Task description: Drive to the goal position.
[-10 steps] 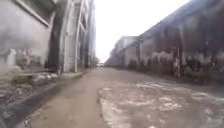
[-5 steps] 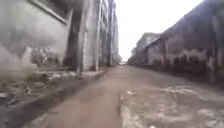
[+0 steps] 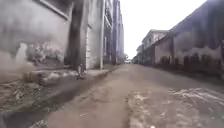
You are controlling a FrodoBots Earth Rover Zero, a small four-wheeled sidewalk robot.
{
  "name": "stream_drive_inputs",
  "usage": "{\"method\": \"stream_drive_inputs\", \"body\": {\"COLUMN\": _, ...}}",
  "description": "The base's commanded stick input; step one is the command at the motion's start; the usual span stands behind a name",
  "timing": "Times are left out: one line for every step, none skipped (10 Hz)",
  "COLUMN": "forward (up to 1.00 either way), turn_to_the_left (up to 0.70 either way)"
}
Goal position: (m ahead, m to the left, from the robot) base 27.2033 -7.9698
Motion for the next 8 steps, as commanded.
{"method": "stream_drive_inputs", "body": {"forward": 0.70, "turn_to_the_left": 0.00}}
{"method": "stream_drive_inputs", "body": {"forward": 0.70, "turn_to_the_left": 0.00}}
{"method": "stream_drive_inputs", "body": {"forward": 0.70, "turn_to_the_left": 0.00}}
{"method": "stream_drive_inputs", "body": {"forward": 0.70, "turn_to_the_left": 0.00}}
{"method": "stream_drive_inputs", "body": {"forward": 0.70, "turn_to_the_left": 0.00}}
{"method": "stream_drive_inputs", "body": {"forward": 0.70, "turn_to_the_left": 0.00}}
{"method": "stream_drive_inputs", "body": {"forward": 0.70, "turn_to_the_left": -0.15}}
{"method": "stream_drive_inputs", "body": {"forward": 0.70, "turn_to_the_left": -0.27}}
